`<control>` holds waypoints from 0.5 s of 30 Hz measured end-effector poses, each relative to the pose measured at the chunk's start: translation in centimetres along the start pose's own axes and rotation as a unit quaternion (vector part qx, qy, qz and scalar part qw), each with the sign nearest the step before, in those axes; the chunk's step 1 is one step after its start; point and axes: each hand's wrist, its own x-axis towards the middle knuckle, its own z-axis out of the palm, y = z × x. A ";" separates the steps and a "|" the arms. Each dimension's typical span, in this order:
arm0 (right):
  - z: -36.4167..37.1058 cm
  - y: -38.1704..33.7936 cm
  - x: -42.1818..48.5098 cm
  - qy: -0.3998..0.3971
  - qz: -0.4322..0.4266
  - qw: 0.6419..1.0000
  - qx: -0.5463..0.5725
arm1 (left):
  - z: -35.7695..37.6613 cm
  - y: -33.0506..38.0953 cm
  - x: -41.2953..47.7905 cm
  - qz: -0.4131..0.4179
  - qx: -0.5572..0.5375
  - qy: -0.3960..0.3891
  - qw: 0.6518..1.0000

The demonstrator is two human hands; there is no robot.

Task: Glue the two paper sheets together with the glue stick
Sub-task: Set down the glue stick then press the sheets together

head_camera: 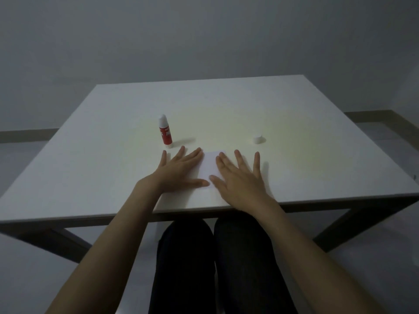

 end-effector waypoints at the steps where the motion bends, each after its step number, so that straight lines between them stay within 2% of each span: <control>1: 0.0 -0.6 -0.2 -0.004 -0.027 0.999 0.020 | 0.1 -0.1 -0.1 0.006 -0.005 0.007 1.000; 4: 0.2 -0.9 0.1 -0.047 -0.089 0.995 0.019 | 0.3 -0.2 -0.3 0.022 -0.018 0.018 0.999; 7: -0.9 1.1 2.3 -0.078 -0.036 0.996 -0.002 | 0.1 -0.2 -0.1 0.011 -0.025 -0.007 1.000; 10: -1.2 1.0 2.5 -0.054 -0.004 0.998 -0.023 | 0.0 0.0 -0.1 0.008 -0.022 -0.015 1.000; 12: -0.3 -0.6 1.3 -0.032 -0.058 0.998 -0.016 | 0.0 0.0 -0.1 0.012 -0.037 -0.009 0.999; 15: 0.3 -1.0 0.4 -0.041 -0.118 0.992 0.008 | 0.0 0.0 -0.2 0.017 -0.044 -0.005 0.999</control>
